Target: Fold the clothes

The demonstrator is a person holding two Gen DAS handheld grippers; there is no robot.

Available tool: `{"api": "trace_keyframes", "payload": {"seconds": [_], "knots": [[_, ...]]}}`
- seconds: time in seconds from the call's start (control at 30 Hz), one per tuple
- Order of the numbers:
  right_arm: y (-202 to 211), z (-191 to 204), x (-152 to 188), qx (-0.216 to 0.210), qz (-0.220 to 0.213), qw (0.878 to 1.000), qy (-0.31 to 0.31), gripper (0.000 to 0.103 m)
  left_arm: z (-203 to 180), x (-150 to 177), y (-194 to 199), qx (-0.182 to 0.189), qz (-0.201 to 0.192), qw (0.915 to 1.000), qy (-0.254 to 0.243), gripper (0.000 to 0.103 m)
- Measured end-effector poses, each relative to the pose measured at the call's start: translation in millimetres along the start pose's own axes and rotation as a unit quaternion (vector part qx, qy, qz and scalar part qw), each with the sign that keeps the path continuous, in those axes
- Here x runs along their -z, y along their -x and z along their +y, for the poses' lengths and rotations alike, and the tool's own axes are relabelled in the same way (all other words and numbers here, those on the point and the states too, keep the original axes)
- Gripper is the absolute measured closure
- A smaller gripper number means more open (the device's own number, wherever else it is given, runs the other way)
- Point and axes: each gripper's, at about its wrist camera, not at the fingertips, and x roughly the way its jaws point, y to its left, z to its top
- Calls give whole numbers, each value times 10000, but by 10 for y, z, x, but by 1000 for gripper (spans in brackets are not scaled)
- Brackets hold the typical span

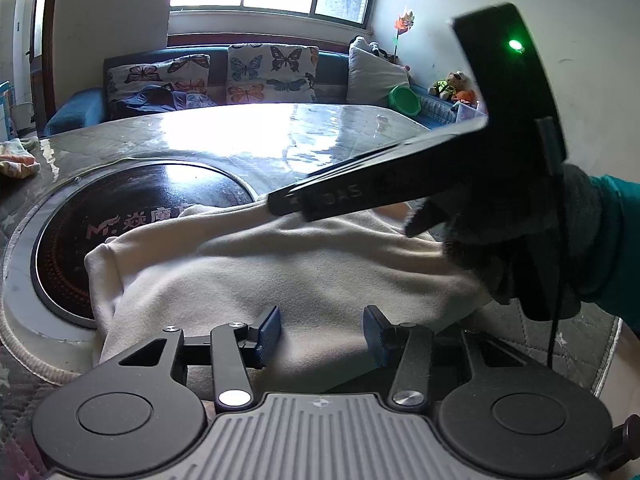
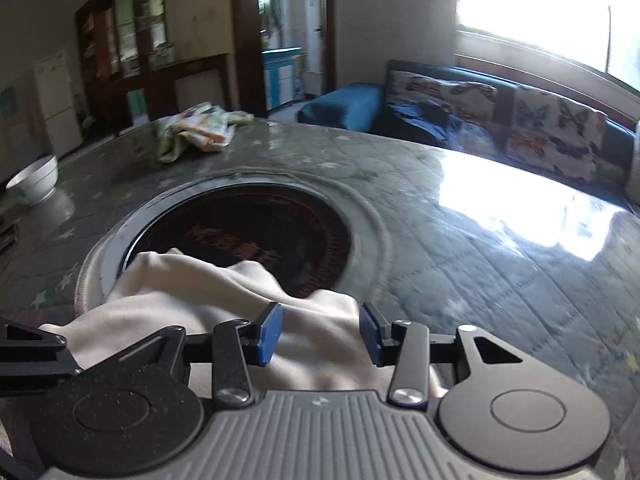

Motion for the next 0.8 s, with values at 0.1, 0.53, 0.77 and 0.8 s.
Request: {"api": "trace_keyframes", "payload": {"seconds": [0.1,0.53,0.77,0.8], "knots": [[-130,75,-66,5,97,9999,128,58,2,3,3,19,-2,10000,15,53],[-382,47,-98,132,322,9994,88,49,-10,3,-6,27,-24,10000,22,49],[-127,16,-103,163,63,9998,8,46,-5,-8,73,-138,-70,9999,27,43],[-33,6,-81,177,6,9998,17,44,10,-11,106,-182,-97,9998,28,43]]}}
